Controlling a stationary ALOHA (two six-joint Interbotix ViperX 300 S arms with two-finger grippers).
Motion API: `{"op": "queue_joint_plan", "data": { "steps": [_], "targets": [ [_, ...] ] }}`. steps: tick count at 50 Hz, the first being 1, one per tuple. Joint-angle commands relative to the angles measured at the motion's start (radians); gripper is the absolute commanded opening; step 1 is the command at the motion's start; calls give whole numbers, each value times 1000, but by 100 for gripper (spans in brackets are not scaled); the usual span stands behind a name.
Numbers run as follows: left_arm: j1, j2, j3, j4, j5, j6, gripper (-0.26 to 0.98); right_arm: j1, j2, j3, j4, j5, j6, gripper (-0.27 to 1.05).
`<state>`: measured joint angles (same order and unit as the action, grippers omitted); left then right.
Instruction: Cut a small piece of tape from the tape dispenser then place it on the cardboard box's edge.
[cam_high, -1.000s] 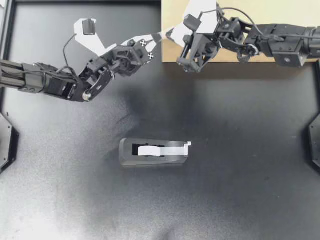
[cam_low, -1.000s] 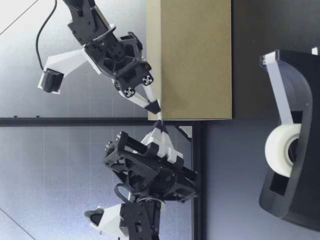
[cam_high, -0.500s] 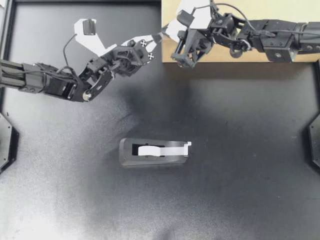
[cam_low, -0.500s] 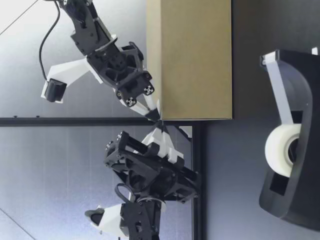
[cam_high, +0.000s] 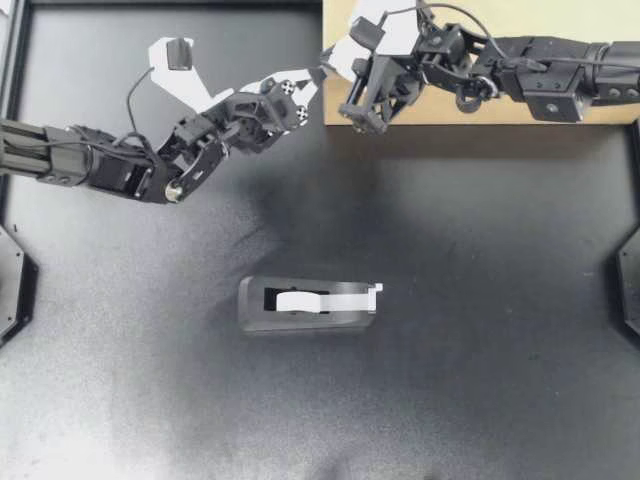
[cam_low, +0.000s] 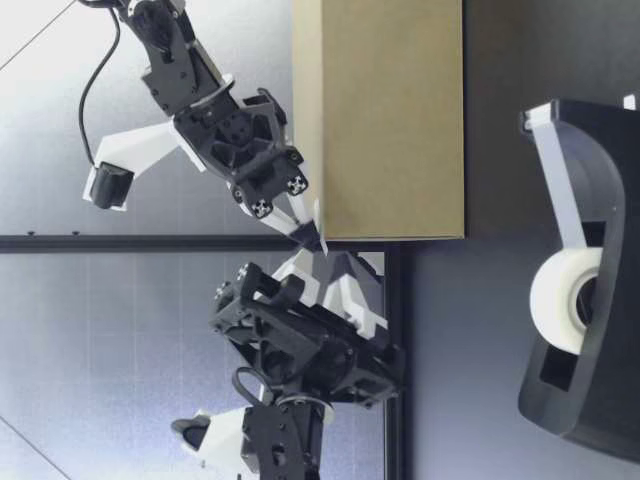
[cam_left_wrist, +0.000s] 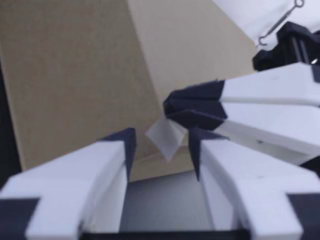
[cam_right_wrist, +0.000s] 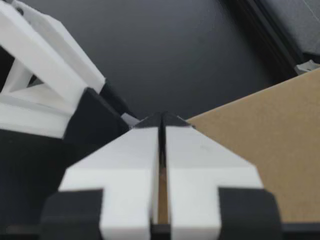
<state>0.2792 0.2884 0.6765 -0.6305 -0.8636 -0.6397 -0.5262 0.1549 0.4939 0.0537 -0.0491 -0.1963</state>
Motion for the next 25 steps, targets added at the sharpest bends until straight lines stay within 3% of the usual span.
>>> {"op": "queue_joint_plan", "data": {
  "steps": [1,15,25],
  "targets": [
    [3,-32,-2,3,-2,3,38,-14,-12,-28,0,-3,2,-9],
    [-28,-81,57,5,-5,32,37,-2,-74,-34,0,-3,14,-9],
    [-77,-155,107,54,0,238,37,72,-187,-8,3,-2,18,-9]
  ]
}}
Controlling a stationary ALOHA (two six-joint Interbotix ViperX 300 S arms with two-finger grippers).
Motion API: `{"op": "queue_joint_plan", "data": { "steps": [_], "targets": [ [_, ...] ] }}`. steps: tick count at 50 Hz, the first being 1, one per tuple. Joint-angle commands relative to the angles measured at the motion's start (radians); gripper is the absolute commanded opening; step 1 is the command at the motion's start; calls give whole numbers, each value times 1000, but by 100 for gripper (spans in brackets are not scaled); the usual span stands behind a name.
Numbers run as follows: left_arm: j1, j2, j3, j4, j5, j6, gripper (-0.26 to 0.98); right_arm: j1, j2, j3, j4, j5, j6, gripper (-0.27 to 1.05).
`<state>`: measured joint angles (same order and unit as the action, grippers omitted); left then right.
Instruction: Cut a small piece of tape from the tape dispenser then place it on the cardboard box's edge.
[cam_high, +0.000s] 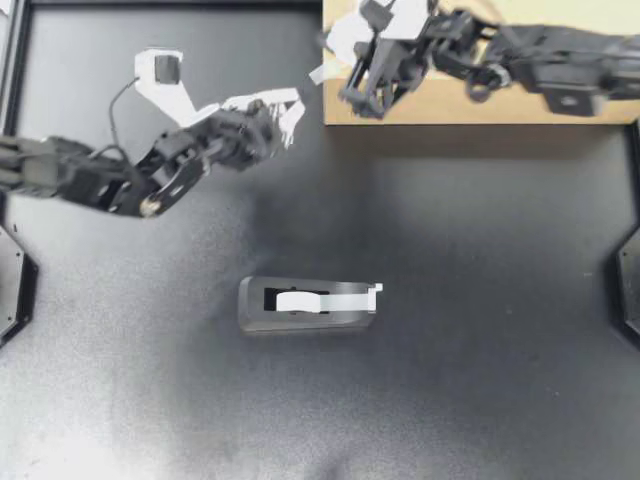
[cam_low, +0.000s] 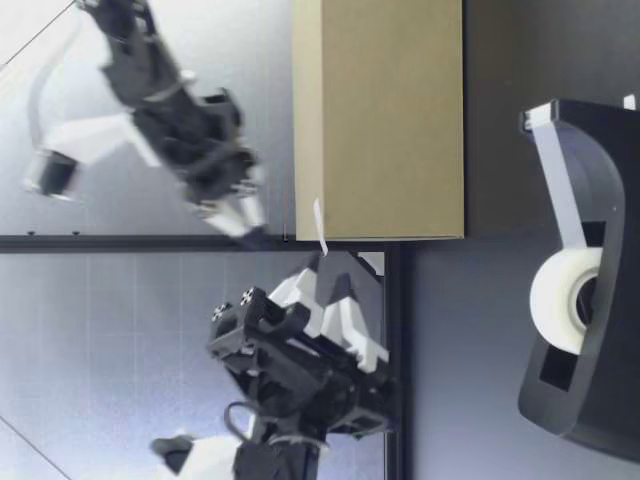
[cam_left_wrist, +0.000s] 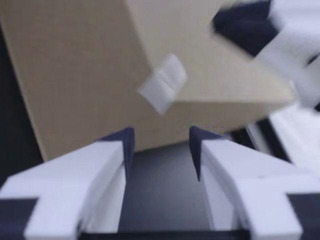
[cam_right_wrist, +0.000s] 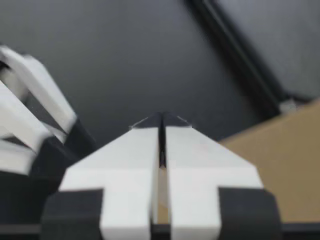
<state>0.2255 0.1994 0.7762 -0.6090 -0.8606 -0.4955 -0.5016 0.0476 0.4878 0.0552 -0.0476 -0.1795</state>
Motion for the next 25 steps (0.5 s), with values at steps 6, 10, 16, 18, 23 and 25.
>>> {"op": "queue_joint_plan", "data": {
  "steps": [6,10,16,18,23,25],
  "targets": [
    [-63,-126,38,98,-2,272,37,103,-132,29,3,-3,6,-9],
    [-91,-172,67,126,-3,382,37,137,-164,58,8,-3,6,-9],
    [-121,-245,120,138,-2,525,37,189,-221,106,28,-3,11,-9],
    [-132,-267,135,144,-2,560,37,204,-238,120,29,-8,12,-9],
    [-160,-314,166,160,-2,624,37,242,-279,156,29,-17,18,-9],
    [-170,-331,175,172,-2,643,37,253,-295,169,29,-23,21,-9]
  ]
}}
